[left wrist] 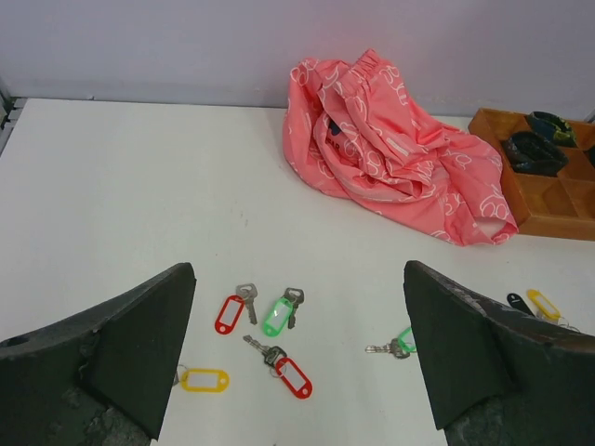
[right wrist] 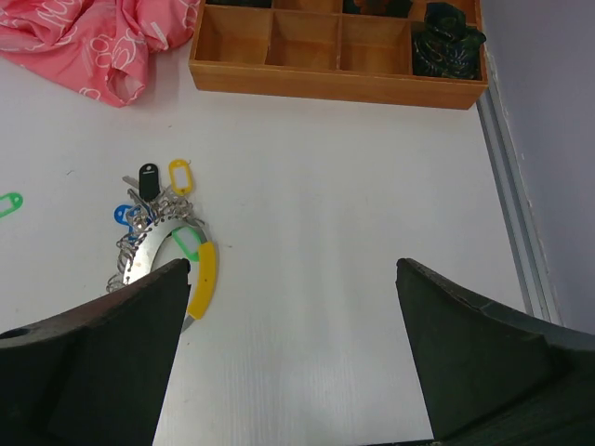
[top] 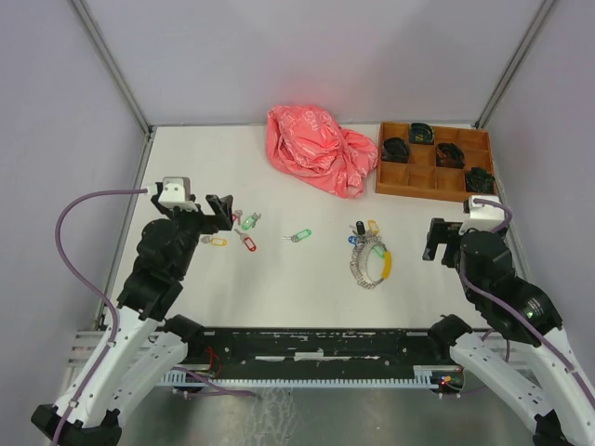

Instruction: Put the keys on the keyring

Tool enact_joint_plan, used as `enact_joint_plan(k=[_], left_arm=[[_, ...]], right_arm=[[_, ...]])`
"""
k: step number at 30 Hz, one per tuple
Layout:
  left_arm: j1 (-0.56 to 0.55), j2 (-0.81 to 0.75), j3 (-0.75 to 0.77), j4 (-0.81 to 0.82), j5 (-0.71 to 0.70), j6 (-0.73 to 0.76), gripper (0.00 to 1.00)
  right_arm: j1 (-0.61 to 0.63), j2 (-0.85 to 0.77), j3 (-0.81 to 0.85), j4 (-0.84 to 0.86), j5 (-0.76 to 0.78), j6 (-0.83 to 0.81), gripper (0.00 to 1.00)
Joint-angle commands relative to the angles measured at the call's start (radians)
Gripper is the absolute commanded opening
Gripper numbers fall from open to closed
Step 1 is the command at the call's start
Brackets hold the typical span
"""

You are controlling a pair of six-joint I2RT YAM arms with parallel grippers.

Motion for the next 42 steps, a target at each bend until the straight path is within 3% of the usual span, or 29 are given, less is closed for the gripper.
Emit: enact_joint_plan(k=[1,10,18,26,32,42], left_arm=[[0.004,0.0,0.007,0.043,0.017,0.037,0.99],[0.005,0.03,0.026,0.025,0.082,0.005,0.99],[0.004,0.069,0.047,-0.067,0.2,-0.06,0.99],[0.004,0.149,0.004,-0.089,0.371,-0.216,1.0],[-0.003,0.234,-0.1,0.04,0.508,-0.357,0.97],[-0.055,0.331,-0.229,0.268,0.545,-0.477,0.96]], right_arm=[[0.001,0.002,0.0,0.035,0.0,-0.003,1.0],[0.001,0.089,0.029,0.026,-0.087,0.054,1.0],[0.0,0.16,0.004,0.055,-0.292,0.083,1.0],[0.0,0.301,-0.078,0.2,-0.488,0.146,1.0],[0.004,0.477,-0.143,0.347,-0.52,0.216,0.96],[0.024,0.688,-0.189,0.524,-0.448,0.291,0.85]])
